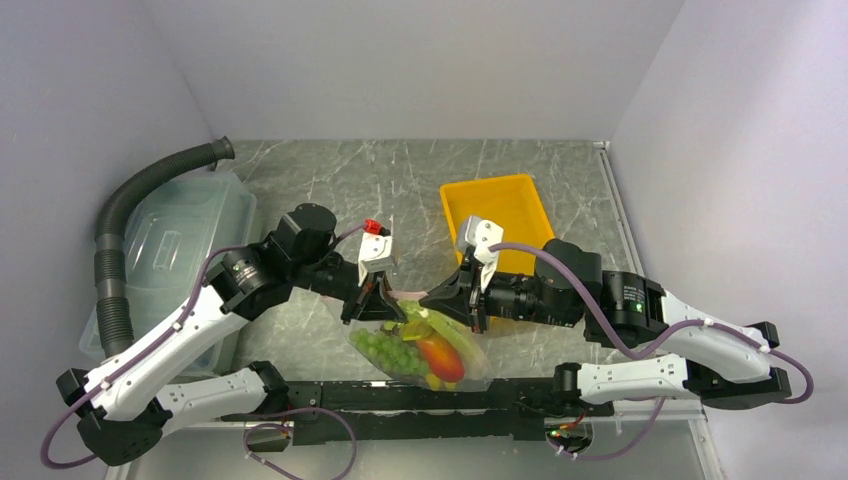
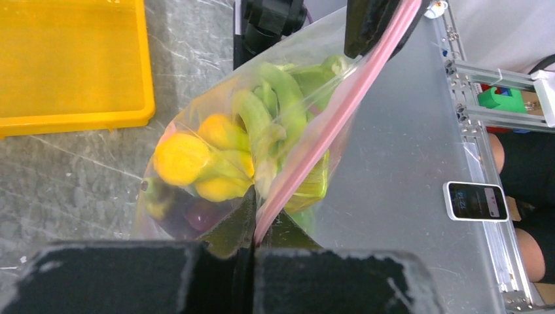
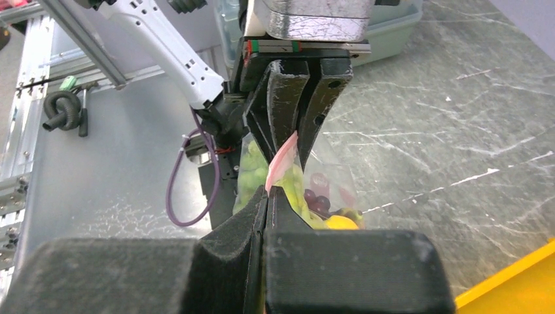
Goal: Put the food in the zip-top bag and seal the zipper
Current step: Place the zipper food storage bag at the center of the board.
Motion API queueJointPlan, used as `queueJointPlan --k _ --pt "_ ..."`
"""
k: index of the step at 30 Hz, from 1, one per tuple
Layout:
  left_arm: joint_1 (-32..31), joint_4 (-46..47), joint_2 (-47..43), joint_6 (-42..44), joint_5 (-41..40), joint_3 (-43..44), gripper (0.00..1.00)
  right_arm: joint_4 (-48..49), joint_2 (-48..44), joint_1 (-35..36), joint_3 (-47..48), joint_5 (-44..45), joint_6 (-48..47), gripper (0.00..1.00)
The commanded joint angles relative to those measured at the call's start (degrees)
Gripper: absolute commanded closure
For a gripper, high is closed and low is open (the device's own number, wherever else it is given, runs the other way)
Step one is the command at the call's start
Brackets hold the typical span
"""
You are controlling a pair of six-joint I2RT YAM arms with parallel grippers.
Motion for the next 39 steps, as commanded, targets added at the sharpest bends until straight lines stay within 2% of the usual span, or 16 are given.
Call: queueJointPlan --k 1,5,6,12,15,19,30,39 --pt "0.2 -0.3 -1.1 -0.1 -6.8 1.8 1.0 10.4 -3.5 0.2 2.2 2.7 0.8 1.0" --pt "0.2 1.1 -2.1 -0.9 -11.8 2.1 1.0 8.9 -4.6 0.2 1.2 7.1 0.8 1.0" --pt "0.1 1.3 -2.4 -1.0 -13.1 2.3 1.0 8.6 -5.0 0.2 1.0 8.5 0.9 0.96" --pt "0.1 1.5 -2.9 -0.9 -21.5 4.1 1.0 4.9 -7.3 0.1 0.0 19.8 1.8 0.54" --pt "0.2 1.8 -2.7 -0.5 -26.9 4.8 1.0 3.1 -8.7 0.2 -0.4 25.6 2.4 0.44" --pt "0.2 2.1 -1.8 1.1 -34.3 6.4 1.0 3.0 -11.0 0.1 -2.0 28.3 2.6 0.42" --pt "0.2 9.9 4.7 8.3 -55.4 9.6 1.0 6.4 -13.7 0.1 -7.2 26.5 2.1 0.4" --pt "2.0 17.7 13.8 22.2 -67.9 13.6 1.0 7.3 -13.6 0.2 -9.1 25.0 1.9 0.39"
